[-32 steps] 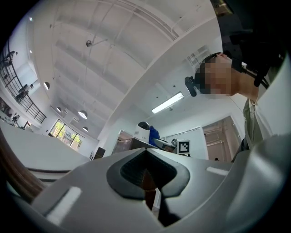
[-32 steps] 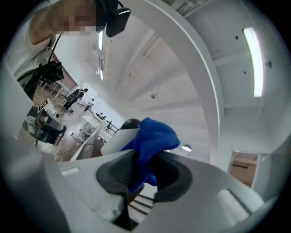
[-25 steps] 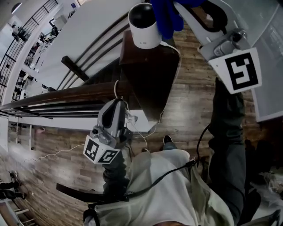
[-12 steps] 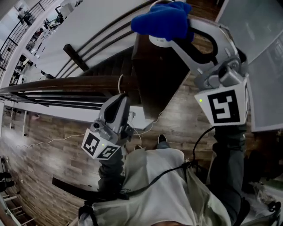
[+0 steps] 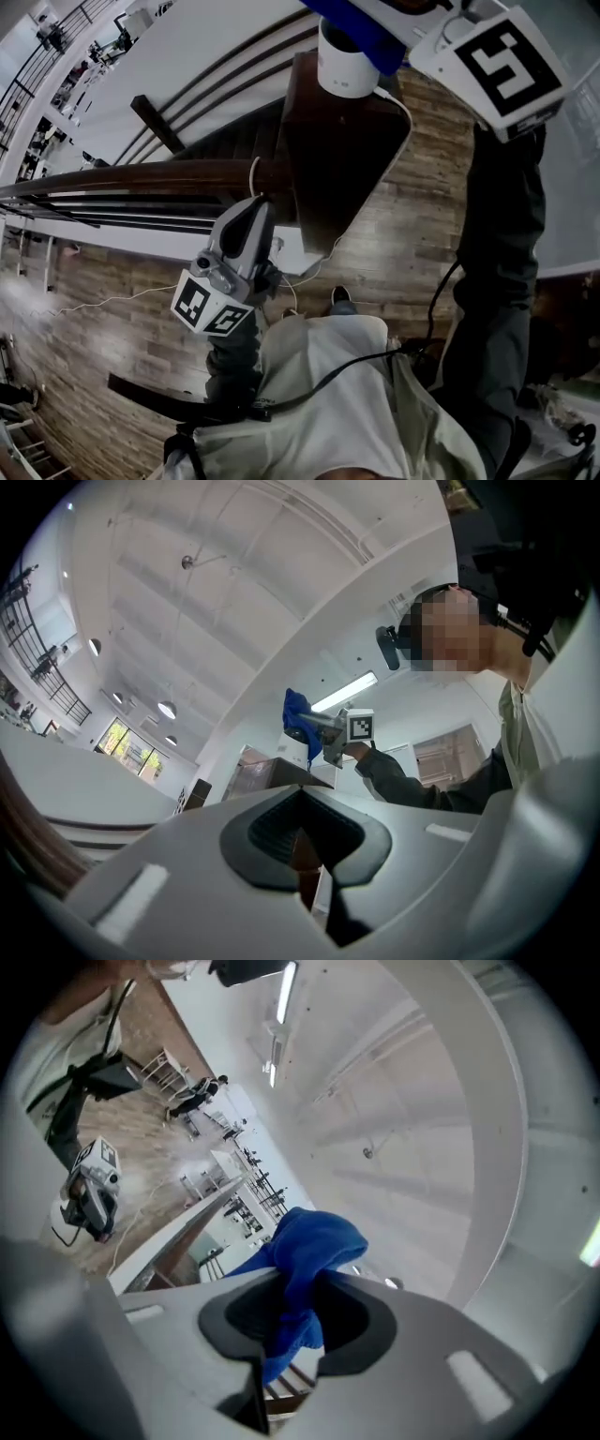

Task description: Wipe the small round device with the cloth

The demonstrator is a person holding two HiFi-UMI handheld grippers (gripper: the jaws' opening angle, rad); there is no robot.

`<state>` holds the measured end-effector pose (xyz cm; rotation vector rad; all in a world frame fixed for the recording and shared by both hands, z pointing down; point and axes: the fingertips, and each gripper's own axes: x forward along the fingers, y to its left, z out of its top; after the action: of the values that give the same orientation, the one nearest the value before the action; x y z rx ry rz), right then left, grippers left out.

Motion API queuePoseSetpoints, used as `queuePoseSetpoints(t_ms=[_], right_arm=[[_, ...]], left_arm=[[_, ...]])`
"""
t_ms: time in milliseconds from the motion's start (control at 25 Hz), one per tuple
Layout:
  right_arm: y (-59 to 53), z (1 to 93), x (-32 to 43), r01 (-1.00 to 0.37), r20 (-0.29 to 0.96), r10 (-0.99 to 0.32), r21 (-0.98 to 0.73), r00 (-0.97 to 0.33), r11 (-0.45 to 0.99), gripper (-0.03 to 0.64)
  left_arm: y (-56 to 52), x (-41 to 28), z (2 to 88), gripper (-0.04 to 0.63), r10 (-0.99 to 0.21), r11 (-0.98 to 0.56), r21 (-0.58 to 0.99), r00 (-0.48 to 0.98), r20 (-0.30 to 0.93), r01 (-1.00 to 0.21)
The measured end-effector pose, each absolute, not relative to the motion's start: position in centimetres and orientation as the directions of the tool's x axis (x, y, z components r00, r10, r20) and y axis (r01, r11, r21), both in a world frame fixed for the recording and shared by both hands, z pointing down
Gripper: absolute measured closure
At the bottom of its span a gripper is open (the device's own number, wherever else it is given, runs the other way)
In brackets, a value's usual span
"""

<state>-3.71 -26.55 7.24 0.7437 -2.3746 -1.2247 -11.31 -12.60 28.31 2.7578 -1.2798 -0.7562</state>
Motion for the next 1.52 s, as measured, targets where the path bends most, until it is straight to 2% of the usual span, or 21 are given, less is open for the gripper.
queuePoseSetpoints(t_ms=[80,160,360,440,520,720,880,1000,1360,1520], right_arm=[[-26.4,7.0,-4.3,-0.269,0.1,-0.567,0.804,-0.818,0.531,0.518],[-25.9,7.1,-4.7,-0.252,0.107,-0.572,0.821,-0.814,0.513,0.518],[-22.3,10.7,-6.6,-0.055,0.181,-0.62,0.938,-0.763,0.342,0.518],[-21.2,12.9,-6.9,-0.002,0.167,-0.646,0.968,-0.745,0.252,0.518],[-20.4,14.8,-6.3,-0.006,0.117,-0.659,0.983,-0.743,0.182,0.518],[-18.2,16.1,-3.6,-0.202,0.009,-0.577,0.932,-0.816,0.3,0.518],[-17.3,13.9,0.5,-0.481,-0.224,-0.568,0.802,-0.792,0.354,0.518],[-15.9,14.1,2.6,-0.6,-0.327,-0.579,0.707,-0.747,0.375,0.518],[-18.6,12.2,4.3,-0.611,-0.336,-0.675,0.762,-0.656,0.214,0.518],[-22.6,11.9,5.1,-0.63,-0.234,-0.79,0.741,-0.567,0.233,0.518]], left_arm=[[-12.4,-11.3,28.2,0.594,-0.72,-0.667,0.204,0.549,-0.424,-0.717],[-12.0,-11.4,28.0,0.594,-0.72,-0.666,0.203,0.546,-0.428,-0.718],[-11.0,-11.6,27.4,0.594,-0.717,-0.666,0.198,0.543,-0.436,-0.72],[-10.8,-11.7,27.4,0.592,-0.72,-0.662,0.199,0.54,-0.437,-0.722],[-10.5,-11.6,27.6,0.592,-0.725,-0.656,0.201,0.535,-0.433,-0.727],[-10.0,-12.0,28.3,0.594,-0.742,-0.64,0.206,0.525,-0.417,-0.74],[-10.1,-12.1,28.1,0.594,-0.743,-0.636,0.195,0.525,-0.414,-0.747],[-10.3,-12.0,27.6,0.592,-0.737,-0.637,0.18,0.525,-0.425,-0.749],[-14.1,-11.8,18.9,0.594,-0.659,-0.648,-0.005,0.563,-0.499,-0.762],[-17.2,-11.3,15.4,0.594,-0.643,-0.649,-0.029,0.568,-0.513,-0.76]])
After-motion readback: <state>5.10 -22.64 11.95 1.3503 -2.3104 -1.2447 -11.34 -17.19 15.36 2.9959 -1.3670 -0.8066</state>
